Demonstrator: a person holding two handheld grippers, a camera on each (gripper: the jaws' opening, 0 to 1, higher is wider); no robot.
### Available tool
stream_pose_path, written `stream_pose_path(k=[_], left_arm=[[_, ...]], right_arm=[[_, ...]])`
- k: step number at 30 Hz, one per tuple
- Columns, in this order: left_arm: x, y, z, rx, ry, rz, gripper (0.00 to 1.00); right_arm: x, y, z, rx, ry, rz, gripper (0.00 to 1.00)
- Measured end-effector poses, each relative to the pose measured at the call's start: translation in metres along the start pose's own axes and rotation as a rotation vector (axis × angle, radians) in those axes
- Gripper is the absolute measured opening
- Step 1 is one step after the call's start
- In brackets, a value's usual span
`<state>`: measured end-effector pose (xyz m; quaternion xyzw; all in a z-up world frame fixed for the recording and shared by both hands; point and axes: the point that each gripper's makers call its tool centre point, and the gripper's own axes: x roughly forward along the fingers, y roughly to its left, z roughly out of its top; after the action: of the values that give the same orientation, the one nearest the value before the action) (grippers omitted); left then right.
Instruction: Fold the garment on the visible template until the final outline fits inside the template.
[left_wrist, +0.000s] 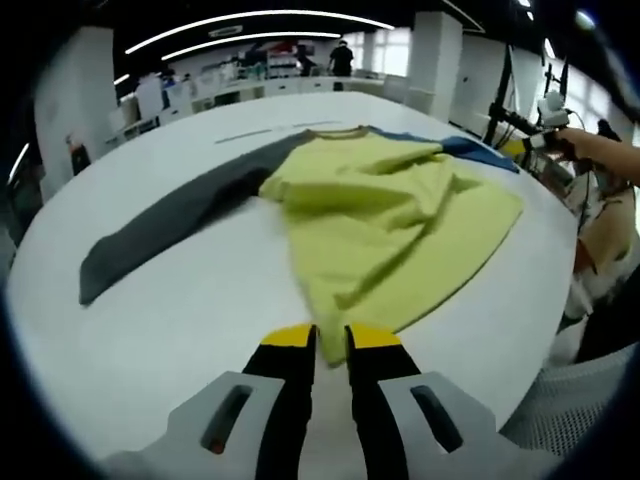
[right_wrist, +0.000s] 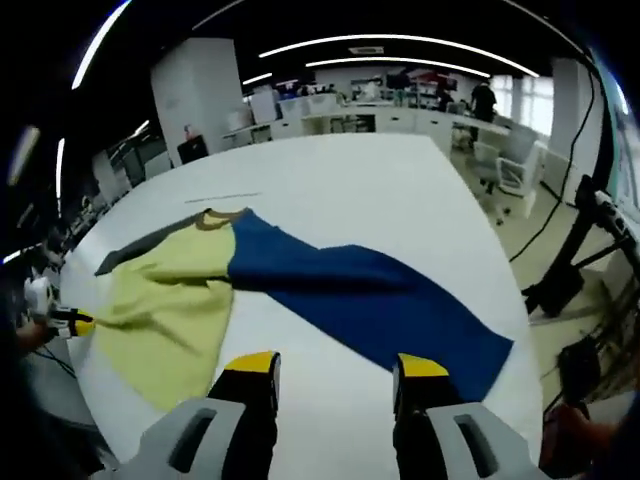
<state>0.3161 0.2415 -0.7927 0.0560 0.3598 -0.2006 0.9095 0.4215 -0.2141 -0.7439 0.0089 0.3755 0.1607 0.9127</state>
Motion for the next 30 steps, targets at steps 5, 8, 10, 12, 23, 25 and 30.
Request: stream_pose_path(k=[5, 8, 10, 12, 23, 25, 30], left_arm=[[0.000, -0.001, 0.002, -0.029, -0.017, -0.004, 0.18], [0.000, -0.002, 0.004, -0.051, -0.026, -0.008, 0.18], [0.000, -0.002, 0.004, -0.060, -0.028, -0.007, 0.19], [0.001, -0.003, 0.005, -0.069, -0.033, -0.009, 0.19], [0.003, -0.005, -0.002, -0.033, -0.009, -0.004, 0.18], [0.003, -0.005, -0.004, -0.015, 0.001, 0.000, 0.18], [0.004, -0.005, -0.007, -0.043, 0.001, -0.002, 0.15]], right_arm=[[0.002, 0.035, -0.006, -0.016, 0.013, 0.083, 0.44], [0.003, 0.056, -0.015, -0.038, 0.038, 0.126, 0.45], [0.004, 0.067, -0.019, -0.052, 0.050, 0.147, 0.45], [0.005, 0.078, -0.026, -0.066, 0.064, 0.169, 0.45], [0.013, 0.111, -0.060, -0.096, 0.114, 0.213, 0.38], [0.014, 0.113, -0.063, -0.099, 0.115, 0.212, 0.36], [0.016, 0.116, -0.069, -0.125, 0.113, 0.199, 0.27]])
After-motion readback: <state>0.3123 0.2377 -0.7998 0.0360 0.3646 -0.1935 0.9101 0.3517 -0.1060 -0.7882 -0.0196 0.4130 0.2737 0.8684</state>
